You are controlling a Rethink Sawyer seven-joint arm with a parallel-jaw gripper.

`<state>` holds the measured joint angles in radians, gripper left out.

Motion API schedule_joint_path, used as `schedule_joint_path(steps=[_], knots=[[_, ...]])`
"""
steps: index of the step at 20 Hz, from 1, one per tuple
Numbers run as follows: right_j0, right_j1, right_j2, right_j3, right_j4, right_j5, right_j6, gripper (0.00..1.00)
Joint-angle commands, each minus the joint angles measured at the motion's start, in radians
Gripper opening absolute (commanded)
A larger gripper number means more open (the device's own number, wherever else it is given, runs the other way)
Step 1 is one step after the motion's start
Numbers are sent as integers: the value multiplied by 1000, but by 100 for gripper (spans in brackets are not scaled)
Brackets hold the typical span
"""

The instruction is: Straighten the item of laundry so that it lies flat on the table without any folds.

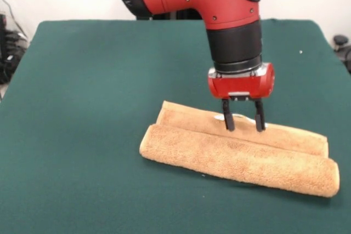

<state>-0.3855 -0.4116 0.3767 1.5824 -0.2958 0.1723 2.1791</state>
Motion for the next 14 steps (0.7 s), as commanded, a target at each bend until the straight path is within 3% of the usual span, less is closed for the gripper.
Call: schedule_joint_path(steps=[1,3,8,14], knots=[[49,18,80,114,67,76,109,100],[73,23,48,99,50,41,109,100],[240,75,-173,-28,-20,-142,136,100],[289,162,-240,-90,5,-250,122,100]])
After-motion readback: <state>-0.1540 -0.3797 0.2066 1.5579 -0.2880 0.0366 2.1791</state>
